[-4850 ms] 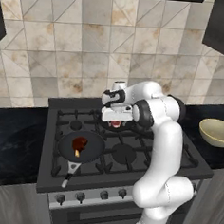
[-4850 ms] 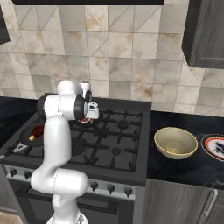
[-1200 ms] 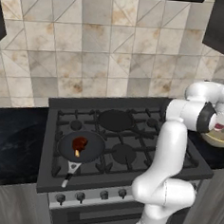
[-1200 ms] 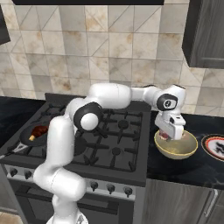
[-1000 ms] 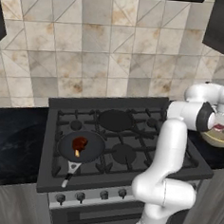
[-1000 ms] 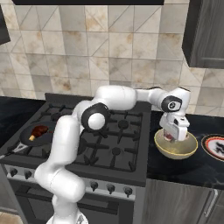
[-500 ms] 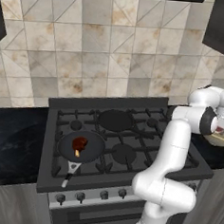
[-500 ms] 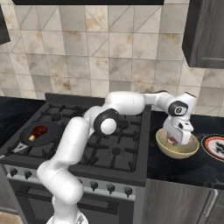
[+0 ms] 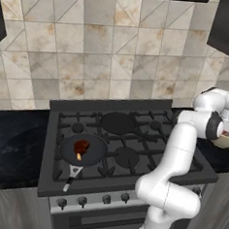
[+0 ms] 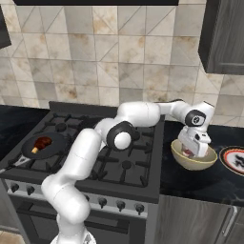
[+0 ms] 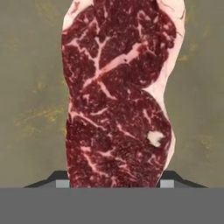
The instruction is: Place one of the steaks on the plate and the other in the bowl. Then place the bowl in the fridge.
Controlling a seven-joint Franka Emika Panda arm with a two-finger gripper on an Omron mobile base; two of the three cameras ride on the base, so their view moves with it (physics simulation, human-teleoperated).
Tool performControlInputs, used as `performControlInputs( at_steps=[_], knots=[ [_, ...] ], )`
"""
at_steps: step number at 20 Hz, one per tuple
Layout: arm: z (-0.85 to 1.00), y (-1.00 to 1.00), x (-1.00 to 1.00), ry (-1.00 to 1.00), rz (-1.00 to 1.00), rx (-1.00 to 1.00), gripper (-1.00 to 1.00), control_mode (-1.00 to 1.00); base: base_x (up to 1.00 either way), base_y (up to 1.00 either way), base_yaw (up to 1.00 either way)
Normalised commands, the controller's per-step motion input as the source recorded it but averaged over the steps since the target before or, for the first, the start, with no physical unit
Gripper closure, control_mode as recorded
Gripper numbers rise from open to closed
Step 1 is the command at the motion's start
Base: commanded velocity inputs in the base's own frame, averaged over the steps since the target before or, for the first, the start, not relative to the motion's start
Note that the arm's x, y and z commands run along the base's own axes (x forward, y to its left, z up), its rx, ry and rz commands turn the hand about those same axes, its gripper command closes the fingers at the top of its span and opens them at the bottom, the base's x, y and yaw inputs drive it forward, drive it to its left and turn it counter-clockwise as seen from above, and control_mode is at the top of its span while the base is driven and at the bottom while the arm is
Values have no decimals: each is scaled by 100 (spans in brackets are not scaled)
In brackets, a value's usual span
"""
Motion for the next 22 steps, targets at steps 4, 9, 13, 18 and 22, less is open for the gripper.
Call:
performControlInputs(
  at_steps=[4, 9, 13, 18, 22],
  knots=[
    [1, 0, -6, 0, 0, 0, -100, -100, 0, 0, 0],
    [24, 0, -28, -9, -3, -5, -100, -100, 0, 0, 0],
    [31, 0, -44, -20, -4, 0, -100, -100, 0, 0, 0],
    [29, 35, -74, -20, -3, -17, -100, -100, 0, 0, 0],
    [35, 95, -46, -3, -2, -40, -100, -100, 0, 0, 0]
  ],
)
